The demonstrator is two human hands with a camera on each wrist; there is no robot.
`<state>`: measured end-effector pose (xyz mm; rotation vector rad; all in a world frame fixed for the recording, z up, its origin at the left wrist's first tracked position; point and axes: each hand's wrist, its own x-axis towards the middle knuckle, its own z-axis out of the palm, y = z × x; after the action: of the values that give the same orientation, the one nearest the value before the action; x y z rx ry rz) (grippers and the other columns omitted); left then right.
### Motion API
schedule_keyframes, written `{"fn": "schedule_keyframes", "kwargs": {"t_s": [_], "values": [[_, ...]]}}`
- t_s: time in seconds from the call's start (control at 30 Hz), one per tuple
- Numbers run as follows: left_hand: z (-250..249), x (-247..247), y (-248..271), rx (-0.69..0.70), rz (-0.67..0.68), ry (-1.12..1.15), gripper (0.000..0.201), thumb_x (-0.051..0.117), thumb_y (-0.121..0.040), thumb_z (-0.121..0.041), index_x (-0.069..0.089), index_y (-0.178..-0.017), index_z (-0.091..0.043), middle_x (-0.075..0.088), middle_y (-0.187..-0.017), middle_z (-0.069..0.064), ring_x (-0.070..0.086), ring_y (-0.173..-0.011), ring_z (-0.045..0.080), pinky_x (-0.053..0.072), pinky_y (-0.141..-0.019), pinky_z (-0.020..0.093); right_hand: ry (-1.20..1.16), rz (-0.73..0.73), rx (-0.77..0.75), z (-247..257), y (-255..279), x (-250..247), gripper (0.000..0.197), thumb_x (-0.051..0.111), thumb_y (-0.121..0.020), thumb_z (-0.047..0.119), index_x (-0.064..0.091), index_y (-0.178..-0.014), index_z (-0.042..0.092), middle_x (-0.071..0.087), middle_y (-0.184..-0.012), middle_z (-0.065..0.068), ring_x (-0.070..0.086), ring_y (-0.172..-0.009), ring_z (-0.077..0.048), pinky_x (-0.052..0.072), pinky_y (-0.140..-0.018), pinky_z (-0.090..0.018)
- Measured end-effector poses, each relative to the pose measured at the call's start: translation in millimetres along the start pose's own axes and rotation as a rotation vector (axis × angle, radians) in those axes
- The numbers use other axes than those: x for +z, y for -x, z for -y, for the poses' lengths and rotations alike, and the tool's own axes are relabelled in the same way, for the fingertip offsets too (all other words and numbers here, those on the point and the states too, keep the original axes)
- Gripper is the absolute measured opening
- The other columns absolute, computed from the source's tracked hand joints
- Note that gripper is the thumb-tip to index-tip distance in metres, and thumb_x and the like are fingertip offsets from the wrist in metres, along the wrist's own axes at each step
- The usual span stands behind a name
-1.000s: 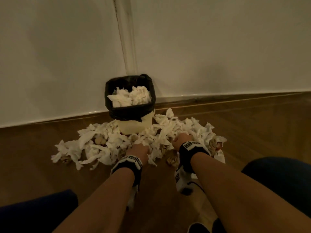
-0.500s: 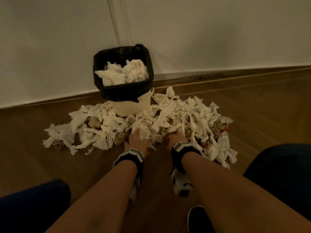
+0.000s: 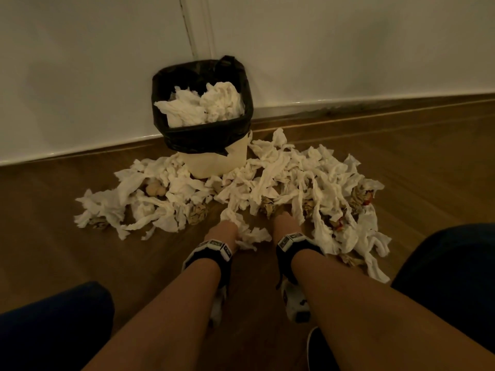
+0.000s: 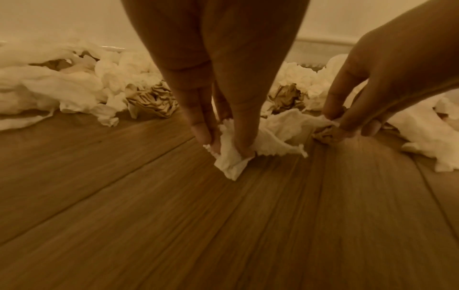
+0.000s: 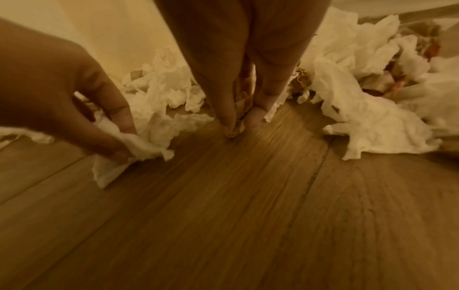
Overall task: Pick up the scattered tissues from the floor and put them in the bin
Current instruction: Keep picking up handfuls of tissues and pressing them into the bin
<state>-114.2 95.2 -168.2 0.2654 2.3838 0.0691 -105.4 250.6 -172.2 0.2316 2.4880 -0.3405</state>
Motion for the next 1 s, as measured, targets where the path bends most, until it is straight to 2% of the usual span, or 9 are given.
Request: {"fn": "schedule_keyframes", "kwargs": {"t_s": [0.13, 0.3, 0.43, 0.53, 0.63, 0.77, 0.83, 0.9, 1.0], "values": [[4, -5, 1, -0.059, -0.035, 0.091, 0.021, 0.055, -0.091, -0.016, 0.065, -0.110, -0.011, 0.059, -0.116, 0.009, 0.059, -0.103, 0.025, 0.048, -0.080, 0.029, -0.122, 0.008, 0.030, 0, 1, -7, 0.028, 0.037, -0.099, 0.010, 0.060, -0.110, -0.001, 0.058, -0.120, -0.019, 0.056, -0.111, -0.031, 0.046, -0.090, -0.033], [10, -3, 8, -0.121, -0.264, 0.454, 0.021, 0.059, -0.084, -0.007, 0.055, -0.101, -0.020, 0.056, -0.116, 0.009, 0.054, -0.106, 0.026, 0.044, -0.080, 0.029, -0.203, -0.003, 0.048, 3, 7, -13, 0.018, 0.044, -0.096, 0.011, 0.061, -0.092, 0.006, 0.055, -0.103, -0.022, 0.057, -0.111, -0.031, 0.047, -0.084, -0.035], [11, -10, 16, -0.154, -0.349, 0.655, 0.041, 0.060, -0.087, -0.019, 0.049, -0.127, -0.017, 0.045, -0.131, 0.016, 0.047, -0.118, 0.034, 0.043, -0.095, 0.037, -0.306, -0.016, 0.038, 7, 13, -24, 0.026, 0.049, -0.094, 0.011, 0.063, -0.116, 0.007, 0.060, -0.120, -0.015, 0.057, -0.110, -0.031, 0.047, -0.089, -0.034], [11, -17, 21, -0.170, -0.328, 0.733, 0.042, 0.051, -0.094, -0.019, 0.046, -0.135, -0.013, 0.048, -0.137, 0.013, 0.046, -0.124, 0.032, 0.040, -0.100, 0.037, -0.373, -0.023, 0.015, 9, 18, -33, 0.028, 0.054, -0.093, 0.012, 0.063, -0.119, 0.011, 0.059, -0.125, -0.011, 0.056, -0.113, -0.028, 0.045, -0.094, -0.033], [13, -22, 29, -0.204, -0.276, 0.839, 0.037, 0.043, -0.097, -0.012, 0.049, -0.132, -0.005, 0.050, -0.135, 0.017, 0.048, -0.121, 0.034, 0.040, -0.099, 0.037, -0.469, 0.004, 0.000, 9, 21, -39, 0.029, 0.059, -0.091, 0.014, 0.065, -0.119, 0.015, 0.060, -0.127, -0.008, 0.056, -0.115, -0.027, 0.045, -0.098, -0.033], [14, -27, 41, -0.301, -0.244, 1.121, 0.038, 0.038, -0.098, -0.006, 0.043, -0.136, 0.001, 0.049, -0.134, 0.018, 0.051, -0.116, 0.034, 0.042, -0.092, 0.033, -0.725, 0.053, 0.033, 12, 25, -43, 0.031, 0.064, -0.087, 0.011, 0.065, -0.118, 0.013, 0.063, -0.120, -0.010, 0.061, -0.095, -0.023, 0.052, -0.087, -0.032], [18, -32, 43, -0.394, -0.256, 1.365, 0.040, 0.038, -0.100, -0.014, 0.041, -0.138, -0.003, 0.049, -0.135, 0.016, 0.053, -0.111, 0.028, 0.042, -0.093, 0.032, -0.816, 0.063, 0.037, 14, 26, -45, 0.031, 0.065, -0.087, 0.009, 0.065, -0.118, 0.011, 0.064, -0.117, -0.010, 0.060, -0.092, -0.021, 0.052, -0.090, -0.033], [17, -37, 47, -0.429, -0.297, 1.703, 0.039, 0.035, -0.101, -0.022, 0.041, -0.135, -0.005, 0.051, -0.128, 0.018, 0.054, -0.095, 0.030, 0.046, -0.082, 0.039, -0.885, 0.069, 0.037, 17, 28, -46, 0.031, 0.065, -0.086, 0.007, 0.065, -0.118, 0.008, 0.065, -0.115, -0.011, 0.061, -0.091, -0.020, 0.052, -0.093, -0.036], [18, -46, 51, -0.364, -0.246, 1.804, 0.049, 0.040, -0.098, -0.043, 0.041, -0.136, -0.013, 0.053, -0.122, 0.013, 0.055, -0.093, 0.034, 0.048, -0.077, 0.038, -0.946, 0.074, 0.050, 19, 31, -47, 0.030, 0.064, -0.086, 0.006, 0.065, -0.117, 0.006, 0.066, -0.110, -0.012, 0.061, -0.088, -0.020, 0.053, -0.090, -0.035]]}}
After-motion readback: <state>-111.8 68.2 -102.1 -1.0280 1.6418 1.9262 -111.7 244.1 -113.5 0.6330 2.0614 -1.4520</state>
